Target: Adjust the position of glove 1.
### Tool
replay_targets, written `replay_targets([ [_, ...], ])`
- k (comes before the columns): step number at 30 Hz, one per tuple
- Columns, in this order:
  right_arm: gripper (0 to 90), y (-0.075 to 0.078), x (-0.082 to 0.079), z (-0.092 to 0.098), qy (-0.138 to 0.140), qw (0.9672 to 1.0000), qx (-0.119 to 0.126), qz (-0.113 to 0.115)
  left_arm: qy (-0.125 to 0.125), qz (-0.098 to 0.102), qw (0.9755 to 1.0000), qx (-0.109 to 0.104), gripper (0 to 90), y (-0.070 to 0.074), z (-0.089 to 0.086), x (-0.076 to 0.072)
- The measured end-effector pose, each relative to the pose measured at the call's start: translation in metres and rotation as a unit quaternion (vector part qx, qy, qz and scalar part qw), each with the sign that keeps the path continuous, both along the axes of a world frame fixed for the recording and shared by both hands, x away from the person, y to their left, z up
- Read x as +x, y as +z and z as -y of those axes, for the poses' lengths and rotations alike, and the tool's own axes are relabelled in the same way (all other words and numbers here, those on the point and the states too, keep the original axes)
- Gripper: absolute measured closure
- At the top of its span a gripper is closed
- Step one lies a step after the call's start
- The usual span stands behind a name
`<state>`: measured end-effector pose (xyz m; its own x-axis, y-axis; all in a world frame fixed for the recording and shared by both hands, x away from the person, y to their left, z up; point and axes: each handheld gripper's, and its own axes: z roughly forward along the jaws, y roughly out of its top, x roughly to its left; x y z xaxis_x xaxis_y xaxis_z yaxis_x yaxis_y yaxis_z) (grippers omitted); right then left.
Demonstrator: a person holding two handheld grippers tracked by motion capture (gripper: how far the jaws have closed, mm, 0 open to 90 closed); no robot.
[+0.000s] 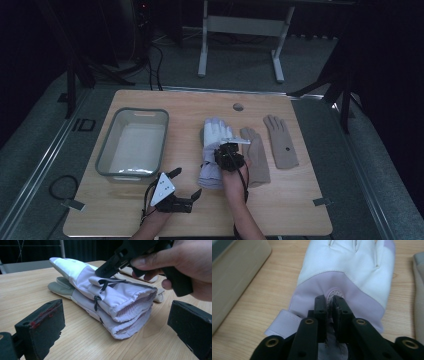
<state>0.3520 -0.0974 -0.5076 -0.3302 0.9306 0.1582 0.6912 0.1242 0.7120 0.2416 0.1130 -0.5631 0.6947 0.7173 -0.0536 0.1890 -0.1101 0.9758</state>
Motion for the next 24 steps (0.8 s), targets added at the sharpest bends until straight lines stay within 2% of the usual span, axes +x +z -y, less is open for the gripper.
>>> replay_targets([
  [4,78.1,0.001,0.000,0.001,0.008,1.0000,0.003,0.002,-0.001,-0.002,1.0000,-0.001,1.0,0.000,0.000,0.000],
  [8,70.2,0.010,0.000,0.005,0.050,0.9987,-0.006,0.011,-0.002,-0.003,1.0000,0.005,1.0,0.000,0.001,0.001],
  [10,67.8,0.014,-0.001,0.008,0.081,0.9963,-0.019,0.023,-0.002,-0.004,1.0000,0.007,1.0,0.000,0.001,0.001],
  [12,64.0,0.015,-0.001,0.013,0.119,0.9923,-0.019,0.029,-0.001,-0.005,1.0000,0.007,1.0,0.000,0.002,0.001],
  [16,54.1,0.016,-0.001,0.024,0.164,0.9856,-0.023,0.037,0.001,-0.011,0.9999,0.005,1.0,0.000,0.001,0.002],
  [17,48.5,0.017,-0.001,0.027,0.174,0.9840,-0.020,0.034,0.001,-0.011,0.9999,0.001,1.0,0.000,0.000,0.002],
  [22,31.6,0.025,0.002,0.042,0.192,0.9810,0.010,0.023,0.012,-0.019,0.9997,-0.008,1.0,0.000,-0.001,0.004],
  [24,25.8,0.029,0.004,0.051,0.202,0.9787,0.023,0.027,0.012,-0.020,0.9997,-0.008,1.0,0.000,-0.001,0.004],
])
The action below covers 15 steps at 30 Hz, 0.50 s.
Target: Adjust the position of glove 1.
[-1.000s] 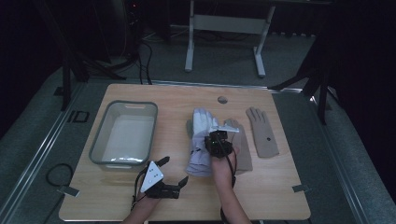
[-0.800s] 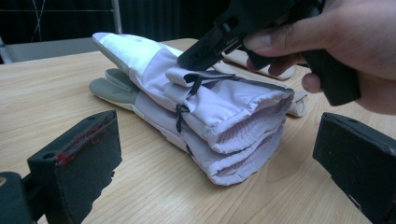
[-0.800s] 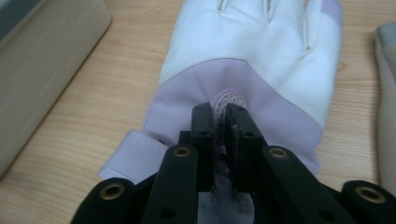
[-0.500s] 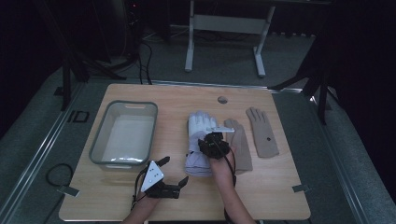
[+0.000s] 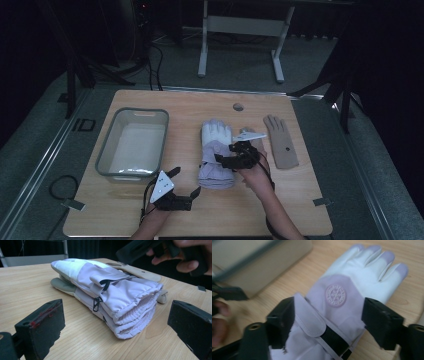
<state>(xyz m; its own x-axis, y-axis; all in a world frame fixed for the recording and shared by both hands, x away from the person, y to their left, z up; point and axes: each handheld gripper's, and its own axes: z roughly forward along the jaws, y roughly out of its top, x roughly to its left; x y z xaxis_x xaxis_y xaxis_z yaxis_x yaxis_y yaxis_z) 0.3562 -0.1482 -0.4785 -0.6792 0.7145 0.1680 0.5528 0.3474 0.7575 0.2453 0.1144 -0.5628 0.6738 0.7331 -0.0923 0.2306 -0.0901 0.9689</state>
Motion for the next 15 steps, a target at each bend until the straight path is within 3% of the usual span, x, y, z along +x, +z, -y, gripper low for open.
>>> replay_targets([
  [2,19.5,0.006,0.002,0.010,0.008,0.9997,0.025,0.000,-0.002,-0.007,1.0000,0.004,1.0,0.000,0.001,0.001],
  [4,19.5,0.009,0.002,0.016,0.015,0.9992,0.036,0.004,-0.002,-0.007,1.0000,0.004,1.0,0.000,0.001,0.001],
  [5,16.3,0.013,0.003,0.026,0.028,0.9986,0.044,0.001,0.004,-0.033,0.9994,0.013,1.0,0.001,0.000,0.001],
  [9,21.5,0.014,0.003,0.040,0.042,0.9987,0.029,0.007,0.008,-0.041,0.9991,0.012,1.0,0.007,0.001,-0.001],
  [10,21.5,0.013,0.002,0.042,0.052,0.9980,0.024,0.027,0.008,-0.041,0.9990,0.011,1.0,0.011,0.002,-0.001],
  [12,21.3,0.008,-0.003,0.046,0.043,0.9946,0.000,0.095,0.005,-0.052,0.9986,-0.001,1.0,0.017,0.003,0.001],
  [13,21.3,0.006,-0.003,0.049,0.045,0.9942,0.004,0.097,0.002,-0.060,0.9981,-0.010,1.1,0.021,0.003,0.003],
  [15,21.1,0.002,-0.002,0.055,0.045,0.9967,0.016,0.066,-0.002,-0.073,0.9970,-0.027,1.1,0.026,0.004,0.005],
])
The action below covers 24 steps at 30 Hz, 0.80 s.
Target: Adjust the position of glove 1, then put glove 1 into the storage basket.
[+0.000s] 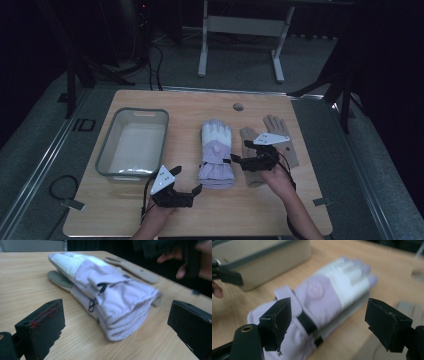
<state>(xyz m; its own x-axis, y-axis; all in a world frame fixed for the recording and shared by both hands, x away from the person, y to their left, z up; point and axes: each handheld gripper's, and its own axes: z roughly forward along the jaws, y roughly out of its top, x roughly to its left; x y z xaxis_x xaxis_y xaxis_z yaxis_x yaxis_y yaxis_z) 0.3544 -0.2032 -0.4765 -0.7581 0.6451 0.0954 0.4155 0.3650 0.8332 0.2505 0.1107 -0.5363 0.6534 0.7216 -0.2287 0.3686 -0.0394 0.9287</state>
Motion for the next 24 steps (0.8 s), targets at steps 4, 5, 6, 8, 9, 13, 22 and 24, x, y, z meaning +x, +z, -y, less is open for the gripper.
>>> replay_targets([
  [4,22.2,-0.005,0.000,0.006,-0.005,0.9996,-0.011,-0.024,-0.004,-0.009,0.9999,-0.005,1.1,0.009,0.002,0.004],
  [5,21.8,-0.006,-0.001,0.007,-0.010,0.9995,-0.012,-0.029,0.000,-0.008,1.0000,0.001,1.1,0.012,0.003,0.006],
  [6,18.8,-0.007,-0.001,0.008,-0.003,0.9993,-0.014,-0.035,0.001,-0.005,0.9999,0.009,1.1,0.016,0.005,0.008],
  [8,13.1,-0.008,-0.002,0.008,0.019,0.9988,-0.002,-0.046,-0.005,-0.010,0.9995,0.030,1.1,0.026,0.011,0.014],
  [9,13.2,-0.008,-0.003,0.008,0.016,0.9988,-0.002,-0.045,-0.005,-0.014,0.9992,0.037,1.1,0.029,0.014,0.016],
  [13,14.9,-0.005,0.000,0.005,-0.001,0.9991,-0.008,-0.041,-0.010,-0.016,0.9986,0.050,7.3,0.036,0.020,0.024],
  [22,43.1,-0.006,0.026,-0.014,-0.046,0.9982,-0.020,-0.033,0.030,-0.050,0.9933,0.100,20.4,0.041,0.034,0.044],
  [24,44.0,-0.010,0.030,-0.017,-0.057,0.9976,-0.011,-0.038,0.048,-0.069,0.9909,0.106,20.5,0.037,0.034,0.047],
])
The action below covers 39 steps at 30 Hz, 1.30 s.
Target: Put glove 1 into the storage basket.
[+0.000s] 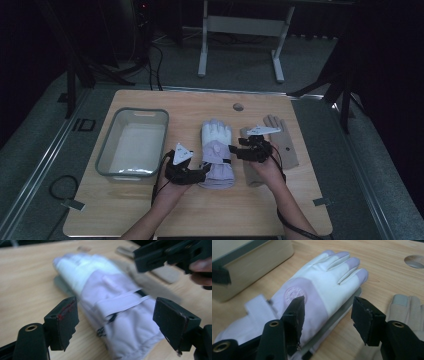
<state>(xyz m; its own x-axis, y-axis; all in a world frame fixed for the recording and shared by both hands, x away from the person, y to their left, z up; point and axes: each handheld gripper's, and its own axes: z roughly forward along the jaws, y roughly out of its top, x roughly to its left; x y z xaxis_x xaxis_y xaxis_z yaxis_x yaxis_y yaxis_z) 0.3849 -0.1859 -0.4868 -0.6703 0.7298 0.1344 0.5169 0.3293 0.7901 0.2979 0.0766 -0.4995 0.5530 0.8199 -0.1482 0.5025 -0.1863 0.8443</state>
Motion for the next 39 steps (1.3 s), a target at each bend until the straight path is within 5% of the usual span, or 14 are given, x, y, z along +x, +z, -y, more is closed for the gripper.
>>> replay_targets([
  [2,44.0,-0.003,0.002,-0.001,-0.003,1.0000,0.006,-0.004,0.000,0.000,1.0000,0.000,20.7,0.000,0.000,0.000],
  [4,44.7,-0.009,0.006,-0.005,-0.010,0.9996,0.014,-0.023,0.024,-0.029,0.9992,0.011,21.5,-0.009,-0.001,0.006],
  [8,44.7,-0.015,0.006,-0.010,-0.011,0.9992,0.010,-0.037,0.022,-0.044,0.9987,0.016,21.5,-0.013,0.000,0.006],
  [9,44.4,-0.021,0.008,-0.013,-0.016,0.9988,0.004,-0.047,0.015,-0.064,0.9976,0.023,21.5,-0.021,0.006,0.006],
  [15,40.6,-0.038,0.007,-0.019,-0.016,0.9964,-0.012,-0.083,0.014,-0.102,0.9946,0.012,21.5,-0.036,0.009,0.009],
  [26,35.9,-0.050,0.013,-0.014,-0.033,0.9884,-0.003,-0.149,0.005,-0.121,0.9926,0.011,22.4,-0.048,0.009,0.013],
  [36,60.2,-0.057,0.018,-0.015,0.012,0.9831,0.009,-0.182,-0.009,-0.137,0.9905,-0.001,22.5,-0.056,0.006,0.018],
  [39,71.8,-0.055,0.015,-0.020,0.018,0.9862,-0.005,-0.164,-0.017,-0.142,0.9897,-0.002,22.6,-0.056,0.005,0.019],
])
